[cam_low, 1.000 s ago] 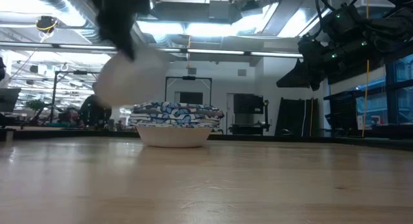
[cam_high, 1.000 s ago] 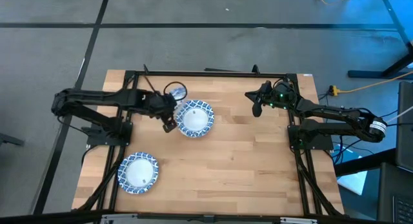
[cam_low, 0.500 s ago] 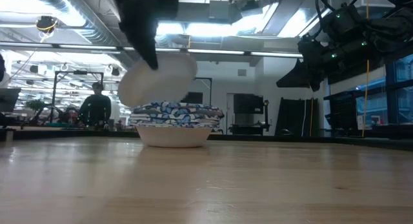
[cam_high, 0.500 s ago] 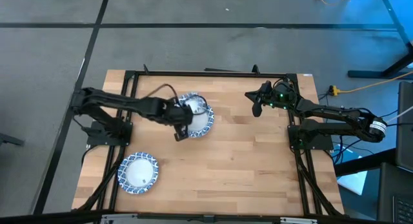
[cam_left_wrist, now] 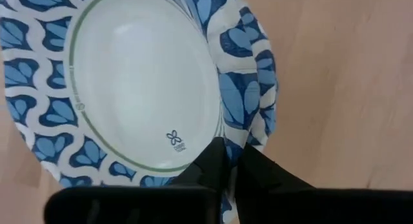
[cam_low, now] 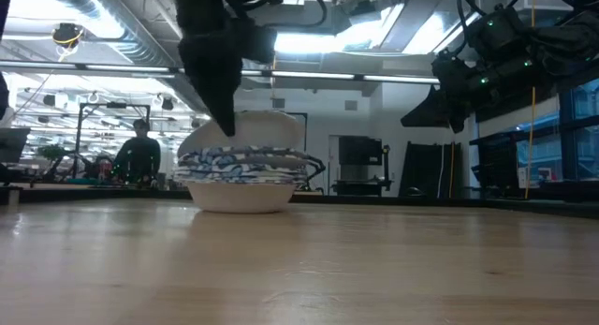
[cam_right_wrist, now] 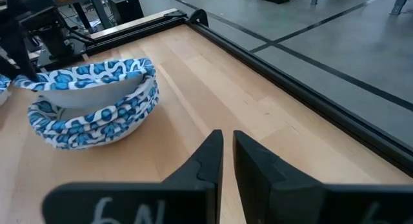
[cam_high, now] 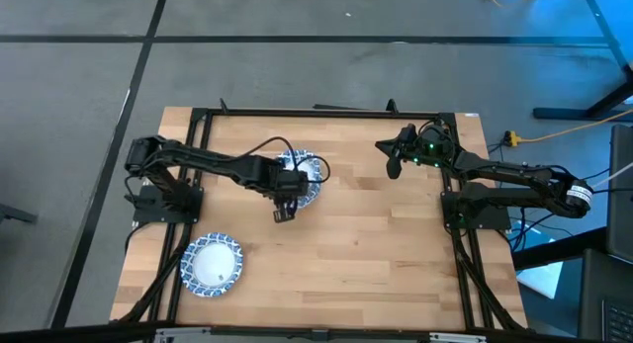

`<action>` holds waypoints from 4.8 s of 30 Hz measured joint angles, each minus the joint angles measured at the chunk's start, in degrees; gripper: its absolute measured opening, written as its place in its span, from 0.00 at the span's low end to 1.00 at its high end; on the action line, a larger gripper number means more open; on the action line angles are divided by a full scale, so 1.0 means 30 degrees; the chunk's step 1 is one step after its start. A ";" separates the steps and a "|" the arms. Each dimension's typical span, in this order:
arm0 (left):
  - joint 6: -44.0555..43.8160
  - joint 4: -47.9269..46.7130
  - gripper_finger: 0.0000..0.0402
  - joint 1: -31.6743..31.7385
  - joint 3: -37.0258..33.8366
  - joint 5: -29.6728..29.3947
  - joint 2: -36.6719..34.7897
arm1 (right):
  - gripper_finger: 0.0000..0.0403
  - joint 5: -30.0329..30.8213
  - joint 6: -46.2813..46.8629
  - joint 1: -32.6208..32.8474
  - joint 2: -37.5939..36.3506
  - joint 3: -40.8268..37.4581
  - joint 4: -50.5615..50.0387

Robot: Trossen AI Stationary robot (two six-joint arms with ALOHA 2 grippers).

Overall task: Nest bowls inside each other
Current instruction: Stack the blue patterned bowl on the stacked blue patterned bowls

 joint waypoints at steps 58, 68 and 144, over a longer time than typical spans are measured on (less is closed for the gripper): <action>-0.4302 -0.6251 0.43 -0.3812 -0.6013 0.4786 -0.7526 | 0.09 0.0175 -0.0657 0.0000 0.0000 0.0007 -0.0015; -0.4474 -0.4116 0.43 -0.7147 -0.8393 0.6817 -0.7526 | 0.09 0.0175 -0.0583 0.0000 0.0000 0.0007 -0.0080; -0.7417 1.1430 0.00 0.4892 -0.9726 1.5633 -0.7866 | 0.09 0.0175 -0.0591 0.0000 0.0000 0.0007 -0.0240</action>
